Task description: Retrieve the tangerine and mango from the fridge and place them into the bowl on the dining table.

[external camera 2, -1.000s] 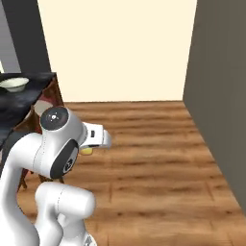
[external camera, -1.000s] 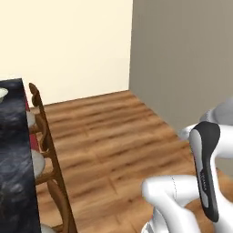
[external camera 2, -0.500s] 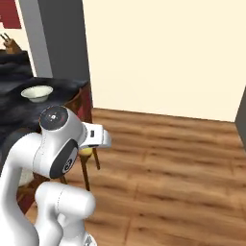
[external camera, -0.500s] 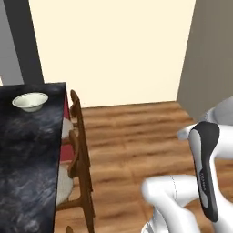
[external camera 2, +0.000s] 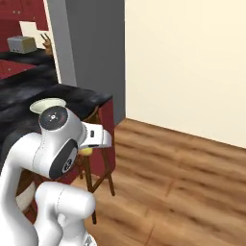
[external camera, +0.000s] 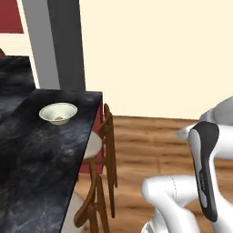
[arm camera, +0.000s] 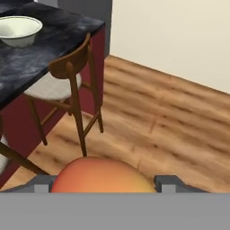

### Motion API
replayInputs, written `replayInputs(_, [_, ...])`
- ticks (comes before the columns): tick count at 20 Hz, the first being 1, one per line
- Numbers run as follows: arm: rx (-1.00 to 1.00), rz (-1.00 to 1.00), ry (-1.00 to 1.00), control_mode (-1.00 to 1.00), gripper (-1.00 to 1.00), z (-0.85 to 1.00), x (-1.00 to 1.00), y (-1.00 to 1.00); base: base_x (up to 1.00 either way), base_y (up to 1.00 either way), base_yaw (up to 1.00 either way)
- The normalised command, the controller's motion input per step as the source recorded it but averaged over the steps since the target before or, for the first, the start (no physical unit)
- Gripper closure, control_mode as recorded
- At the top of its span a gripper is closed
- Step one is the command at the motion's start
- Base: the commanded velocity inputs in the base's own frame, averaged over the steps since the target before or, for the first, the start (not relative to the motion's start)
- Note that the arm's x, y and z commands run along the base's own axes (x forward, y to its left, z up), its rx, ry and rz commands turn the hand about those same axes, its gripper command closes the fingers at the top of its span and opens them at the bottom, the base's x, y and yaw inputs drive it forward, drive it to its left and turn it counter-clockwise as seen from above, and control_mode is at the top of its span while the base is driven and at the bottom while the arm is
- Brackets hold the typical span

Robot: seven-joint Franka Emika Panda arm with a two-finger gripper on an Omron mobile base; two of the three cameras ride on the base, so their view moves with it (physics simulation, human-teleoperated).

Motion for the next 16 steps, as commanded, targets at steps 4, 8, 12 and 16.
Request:
replayInputs(4, [0.0, 0.0, 0.0, 1.0, 1.0, 0.0, 0.0, 0.0, 1.0, -0.14, 0.48])
replayInputs(8, [0.0, 0.0, 0.0, 1.0, 1.0, 0.0, 0.0, 0.0, 1.0, -0.17, 0.47])
replayInputs(12, [0.0, 0.0, 0.0, 1.0, 1.0, 0.0, 0.0, 0.0, 1.0, -0.16, 0.46])
replayInputs(16, [0.0, 0.0, 0.0, 1.0, 1.0, 0.0, 0.0, 0.0, 1.0, -0.28, 0.44])
